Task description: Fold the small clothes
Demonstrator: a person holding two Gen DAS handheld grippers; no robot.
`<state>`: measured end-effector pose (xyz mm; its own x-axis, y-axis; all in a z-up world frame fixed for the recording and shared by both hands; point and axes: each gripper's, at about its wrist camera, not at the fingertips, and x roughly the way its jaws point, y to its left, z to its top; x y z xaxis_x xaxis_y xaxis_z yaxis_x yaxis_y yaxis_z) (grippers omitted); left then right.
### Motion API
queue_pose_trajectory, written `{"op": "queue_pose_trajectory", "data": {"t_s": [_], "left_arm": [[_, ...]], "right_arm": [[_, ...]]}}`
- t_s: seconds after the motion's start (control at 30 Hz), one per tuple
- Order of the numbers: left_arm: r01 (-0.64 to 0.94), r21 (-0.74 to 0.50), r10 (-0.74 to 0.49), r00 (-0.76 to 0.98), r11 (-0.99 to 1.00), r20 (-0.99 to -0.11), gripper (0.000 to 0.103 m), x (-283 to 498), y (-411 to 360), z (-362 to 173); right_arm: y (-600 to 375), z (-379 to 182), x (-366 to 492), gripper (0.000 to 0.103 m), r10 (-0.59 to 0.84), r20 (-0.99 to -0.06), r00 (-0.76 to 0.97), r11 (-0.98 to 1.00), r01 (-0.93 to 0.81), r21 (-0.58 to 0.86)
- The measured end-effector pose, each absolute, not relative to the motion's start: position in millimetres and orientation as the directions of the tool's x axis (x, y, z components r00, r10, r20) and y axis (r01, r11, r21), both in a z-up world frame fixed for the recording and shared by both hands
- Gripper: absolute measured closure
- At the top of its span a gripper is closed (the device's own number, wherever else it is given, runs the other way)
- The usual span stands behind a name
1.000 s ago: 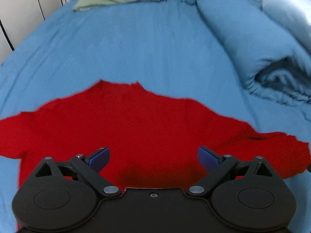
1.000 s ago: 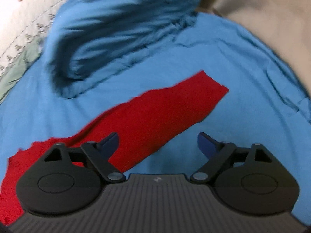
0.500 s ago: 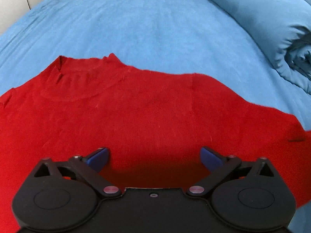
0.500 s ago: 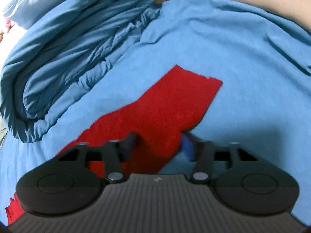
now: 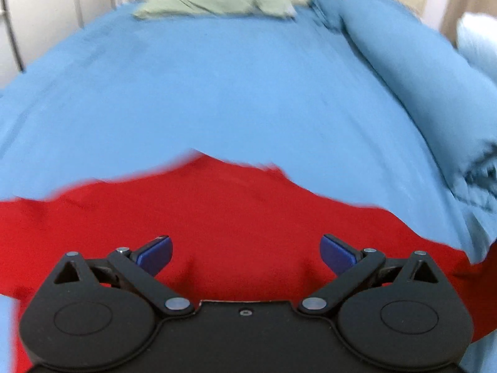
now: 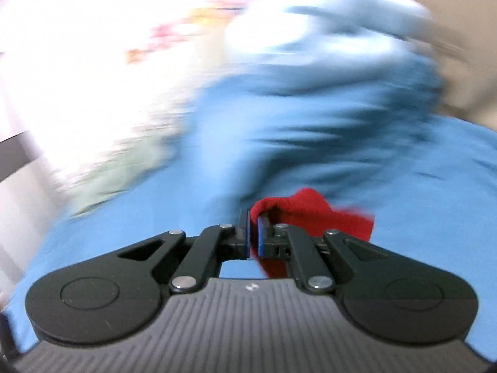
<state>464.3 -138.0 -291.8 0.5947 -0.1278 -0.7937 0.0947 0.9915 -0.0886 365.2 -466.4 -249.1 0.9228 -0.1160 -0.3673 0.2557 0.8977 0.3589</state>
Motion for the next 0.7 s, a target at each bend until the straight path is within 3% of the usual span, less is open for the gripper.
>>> {"op": "queue_pose_trajectory", "data": {"t_s": [0.1, 0.2, 0.27, 0.33, 0.53, 0.63, 0.7], "left_arm": [[0.038, -0.051, -0.064, 0.651, 0.998, -0.757, 0.000, 455.5, -74.1, -273.1], [-0.020, -0.024, -0.005, 0.668, 1.000, -0.744, 0.000, 445.0, -15.0, -274.9], [-0.048, -0.053, -0.010, 0.650, 0.997, -0.760, 0.000, 439.1, 17.5, -287.5], [-0.058, -0.114, -0.054, 0.620, 0.992, -0.782, 0.000, 433.2, 40.7, -302.9], [0.001, -0.281, -0.237, 0.540, 0.960, -0.808, 0.001, 414.3, 51.5, -327.6], [0.024, -0.361, -0.324, 0.502, 0.932, -0.802, 0.003, 412.8, 40.5, -335.3], [0.053, -0.394, -0.370, 0.477, 0.917, -0.797, 0.007, 414.0, 29.7, -336.3]], "right_arm": [[-360.1, -255.1, 389.2, 0.083, 0.105, -0.359, 0.927, 0.958, 0.002, 0.286], [-265.0, -313.4, 403.8, 0.084, 0.211, -0.479, 0.852, 0.974, -0.141, 0.178], [-215.5, -361.6, 405.7, 0.084, 0.203, -0.580, 0.789, 0.976, -0.212, 0.052], [-195.2, -396.5, 403.3, 0.084, 0.215, -0.650, 0.729, 0.970, -0.239, 0.052], [-181.5, -417.3, 379.4, 0.083, 0.158, -0.659, 0.735, 0.957, -0.278, -0.081], [-180.0, -419.3, 376.4, 0.079, 0.157, -0.670, 0.726, 0.938, -0.321, -0.129], [-178.9, -418.5, 374.1, 0.057, 0.148, -0.673, 0.725, 0.925, -0.343, -0.166]]}}
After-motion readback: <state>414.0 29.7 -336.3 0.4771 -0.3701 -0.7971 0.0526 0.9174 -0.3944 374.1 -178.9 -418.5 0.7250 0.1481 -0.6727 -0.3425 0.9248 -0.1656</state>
